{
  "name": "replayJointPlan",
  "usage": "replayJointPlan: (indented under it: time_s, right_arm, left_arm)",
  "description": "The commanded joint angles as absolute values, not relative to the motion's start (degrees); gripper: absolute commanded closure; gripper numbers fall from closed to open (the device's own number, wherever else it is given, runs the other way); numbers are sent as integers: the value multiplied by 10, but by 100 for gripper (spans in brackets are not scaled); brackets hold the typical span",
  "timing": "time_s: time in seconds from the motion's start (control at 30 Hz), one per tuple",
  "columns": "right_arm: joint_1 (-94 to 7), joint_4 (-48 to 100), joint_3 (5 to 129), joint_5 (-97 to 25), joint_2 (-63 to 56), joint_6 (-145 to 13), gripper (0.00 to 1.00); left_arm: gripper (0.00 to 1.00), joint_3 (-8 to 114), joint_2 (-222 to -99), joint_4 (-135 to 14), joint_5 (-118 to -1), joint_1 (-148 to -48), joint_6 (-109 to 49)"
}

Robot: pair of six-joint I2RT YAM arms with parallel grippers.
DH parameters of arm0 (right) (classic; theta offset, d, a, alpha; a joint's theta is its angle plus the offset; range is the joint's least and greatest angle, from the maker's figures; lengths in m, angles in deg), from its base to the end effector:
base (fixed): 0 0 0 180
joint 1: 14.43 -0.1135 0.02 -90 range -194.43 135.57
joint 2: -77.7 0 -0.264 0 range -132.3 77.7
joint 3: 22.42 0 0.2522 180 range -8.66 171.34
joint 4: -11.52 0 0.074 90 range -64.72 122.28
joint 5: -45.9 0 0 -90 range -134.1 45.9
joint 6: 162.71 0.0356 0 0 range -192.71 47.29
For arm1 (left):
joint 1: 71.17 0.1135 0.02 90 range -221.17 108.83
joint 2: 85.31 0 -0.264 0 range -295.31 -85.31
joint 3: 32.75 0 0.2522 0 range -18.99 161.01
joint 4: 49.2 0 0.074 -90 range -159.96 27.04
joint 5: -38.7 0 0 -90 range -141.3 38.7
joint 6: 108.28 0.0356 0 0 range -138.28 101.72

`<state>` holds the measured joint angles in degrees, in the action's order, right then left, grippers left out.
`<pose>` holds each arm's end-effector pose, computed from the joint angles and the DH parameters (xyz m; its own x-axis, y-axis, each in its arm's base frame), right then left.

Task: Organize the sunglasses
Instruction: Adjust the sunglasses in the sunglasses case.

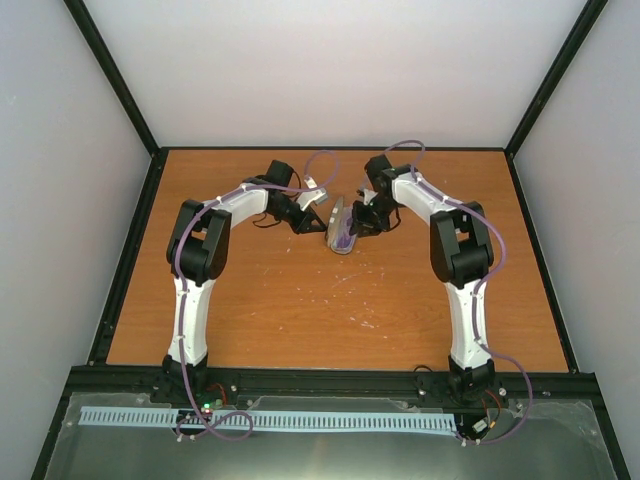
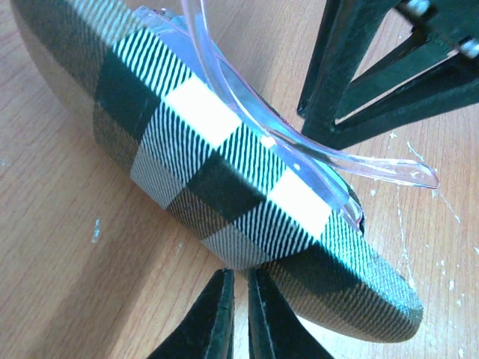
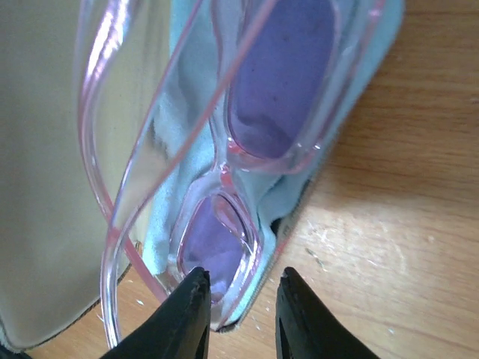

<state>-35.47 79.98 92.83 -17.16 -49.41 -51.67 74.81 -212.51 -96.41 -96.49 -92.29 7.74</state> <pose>0.4085 0.1744 0.1680 -0.9991 -0.0414 0.0034 -0.0348 0.8781 0.4772 0.4164 -0.1879 0.1479 -0.5452 0.5420 -0.6395 0.8383 0.3551 -0.4137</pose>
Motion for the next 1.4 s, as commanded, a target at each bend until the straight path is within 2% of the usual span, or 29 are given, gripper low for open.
replayJointPlan:
  time_s: [0.0, 0.1, 0.23, 0.4, 0.8, 1.37]
  right_arm:
    - [-354, 831, 951, -219, -449, -519, 76]
    - [-353, 833, 958, -233, -433, -516, 86]
    - [-353, 808, 969, -225, -411, -509, 91]
    - [-353, 774, 979, -177, -410, -500, 92]
    - [-364, 765, 1007, -81, -491, -522, 95]
    - [-366, 734, 951, -80, -541, -524, 96]
  left_arm:
    - [91, 763, -2101, -965, -971, -926, 82]
    - [91, 762, -2101, -966, -971, -927, 83]
    - [91, 762, -2102, -965, -973, -927, 83]
    - [91, 759, -2101, -965, -972, -927, 83]
    - [91, 757, -2099, -962, -969, -927, 80]
    - [91, 754, -2101, -961, -969, -927, 78]
